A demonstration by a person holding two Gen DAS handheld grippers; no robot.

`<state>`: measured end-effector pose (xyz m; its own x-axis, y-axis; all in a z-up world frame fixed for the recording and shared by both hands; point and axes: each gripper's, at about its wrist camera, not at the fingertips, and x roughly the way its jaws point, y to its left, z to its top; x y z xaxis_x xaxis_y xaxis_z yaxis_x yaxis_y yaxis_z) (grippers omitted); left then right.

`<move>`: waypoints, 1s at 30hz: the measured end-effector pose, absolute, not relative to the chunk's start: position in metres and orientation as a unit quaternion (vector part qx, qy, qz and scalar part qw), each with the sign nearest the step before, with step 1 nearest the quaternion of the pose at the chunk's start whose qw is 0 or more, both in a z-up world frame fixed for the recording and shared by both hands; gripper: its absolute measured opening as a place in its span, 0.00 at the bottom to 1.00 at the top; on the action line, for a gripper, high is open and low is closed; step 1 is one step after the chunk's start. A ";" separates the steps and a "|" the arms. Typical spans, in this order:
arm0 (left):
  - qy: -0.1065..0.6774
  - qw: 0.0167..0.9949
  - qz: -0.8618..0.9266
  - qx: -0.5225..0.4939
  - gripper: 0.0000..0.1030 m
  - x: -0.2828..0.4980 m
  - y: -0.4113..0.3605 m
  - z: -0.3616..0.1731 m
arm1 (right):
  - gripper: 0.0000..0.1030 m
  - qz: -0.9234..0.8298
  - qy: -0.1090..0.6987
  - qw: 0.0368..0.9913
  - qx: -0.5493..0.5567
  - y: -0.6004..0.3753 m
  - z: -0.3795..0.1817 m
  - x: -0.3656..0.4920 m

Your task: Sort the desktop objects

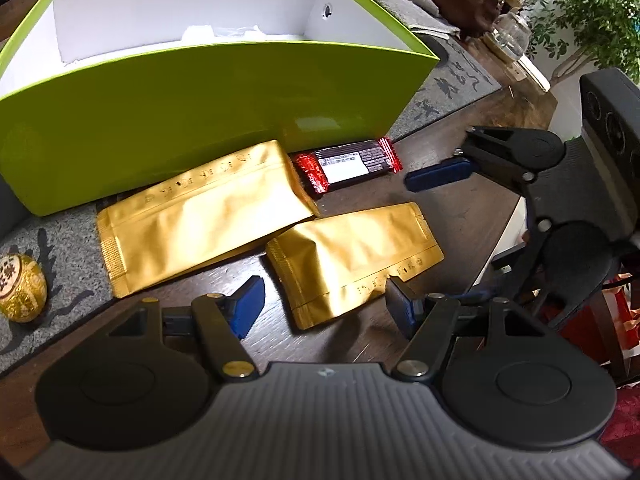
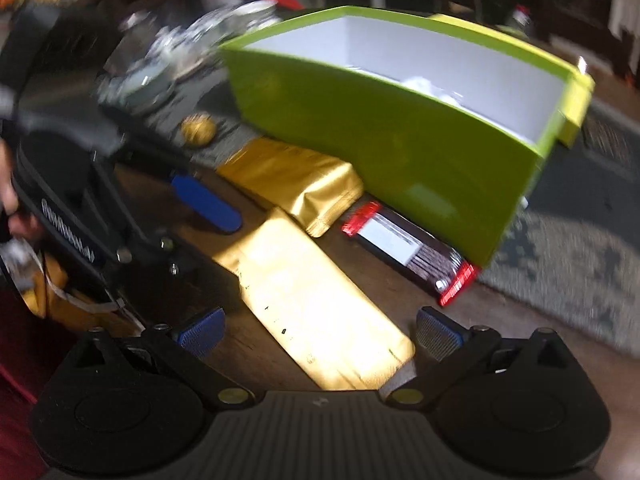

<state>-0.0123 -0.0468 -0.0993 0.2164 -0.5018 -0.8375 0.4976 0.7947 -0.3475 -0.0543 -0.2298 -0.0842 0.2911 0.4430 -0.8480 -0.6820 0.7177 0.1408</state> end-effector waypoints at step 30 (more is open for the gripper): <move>0.512 0.789 -0.338 -0.034 0.56 -0.014 -0.044 -0.066 | 0.57 0.361 0.434 0.797 -0.213 -0.207 -0.050 -0.082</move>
